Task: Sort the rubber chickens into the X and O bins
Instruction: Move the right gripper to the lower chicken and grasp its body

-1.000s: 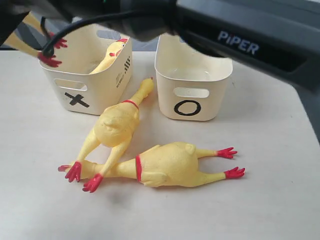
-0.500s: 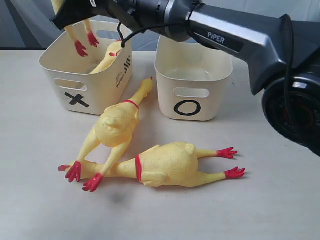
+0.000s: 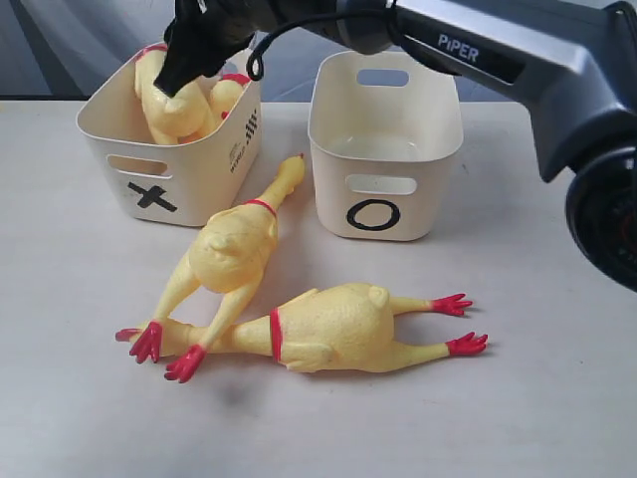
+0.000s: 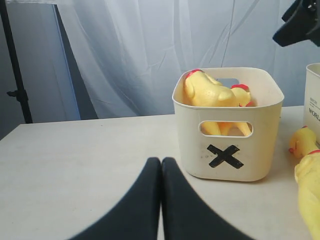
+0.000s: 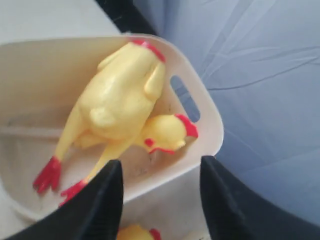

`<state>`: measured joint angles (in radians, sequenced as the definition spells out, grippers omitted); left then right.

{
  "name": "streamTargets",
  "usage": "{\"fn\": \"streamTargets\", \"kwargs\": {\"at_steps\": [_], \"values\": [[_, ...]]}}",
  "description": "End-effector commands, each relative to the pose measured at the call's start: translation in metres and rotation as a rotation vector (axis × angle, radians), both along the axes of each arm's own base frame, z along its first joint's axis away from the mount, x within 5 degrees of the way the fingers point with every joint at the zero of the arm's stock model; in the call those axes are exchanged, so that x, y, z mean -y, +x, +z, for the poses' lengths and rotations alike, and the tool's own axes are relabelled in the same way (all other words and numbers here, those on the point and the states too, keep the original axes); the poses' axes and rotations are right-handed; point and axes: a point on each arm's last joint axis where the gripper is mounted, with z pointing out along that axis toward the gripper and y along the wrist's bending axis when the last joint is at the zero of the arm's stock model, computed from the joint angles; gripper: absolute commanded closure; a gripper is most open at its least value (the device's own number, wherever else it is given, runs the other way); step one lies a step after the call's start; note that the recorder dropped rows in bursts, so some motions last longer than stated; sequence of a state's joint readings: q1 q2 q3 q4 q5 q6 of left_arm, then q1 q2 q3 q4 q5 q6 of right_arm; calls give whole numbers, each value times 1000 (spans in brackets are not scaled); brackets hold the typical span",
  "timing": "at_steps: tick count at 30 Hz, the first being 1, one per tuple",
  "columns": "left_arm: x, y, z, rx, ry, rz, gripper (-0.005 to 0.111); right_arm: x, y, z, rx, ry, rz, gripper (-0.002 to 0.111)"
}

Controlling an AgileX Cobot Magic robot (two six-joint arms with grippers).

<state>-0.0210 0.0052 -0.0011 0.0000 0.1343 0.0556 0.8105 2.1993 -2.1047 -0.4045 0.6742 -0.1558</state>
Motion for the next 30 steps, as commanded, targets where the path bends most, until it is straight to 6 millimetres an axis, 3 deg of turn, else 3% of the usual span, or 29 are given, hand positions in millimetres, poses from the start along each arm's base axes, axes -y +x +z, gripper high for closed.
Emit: {"fn": "streamTargets", "kwargs": {"at_steps": [1,5,6,11,16,19,21,23,27,30], "values": [[0,0,0,4,-7,-1,107,-4,-31,9,-107,-126,138,64],[0,0,0,4,-7,-1,107,-3,-54,2,-301,-186,298,64],[0,0,0,4,-7,-1,107,1,-65,-5,-430,-236,345,64],[0,0,0,4,-7,-1,107,8,-78,-16,-567,-274,354,64],[0,0,0,4,-7,-1,107,45,-111,-12,-632,-333,340,64],[0,0,0,4,-7,-1,107,74,-131,-28,-682,-434,319,64],[0,0,0,4,-7,-1,107,84,-140,-49,-742,-488,308,63],[0,0,0,4,-7,-1,107,90,-142,-68,-730,-538,329,56],[0,0,0,4,-7,-1,107,95,-139,-97,-637,-568,345,27],[0,0,0,4,-7,-1,107,91,-138,-107,-630,-528,346,28]]}}
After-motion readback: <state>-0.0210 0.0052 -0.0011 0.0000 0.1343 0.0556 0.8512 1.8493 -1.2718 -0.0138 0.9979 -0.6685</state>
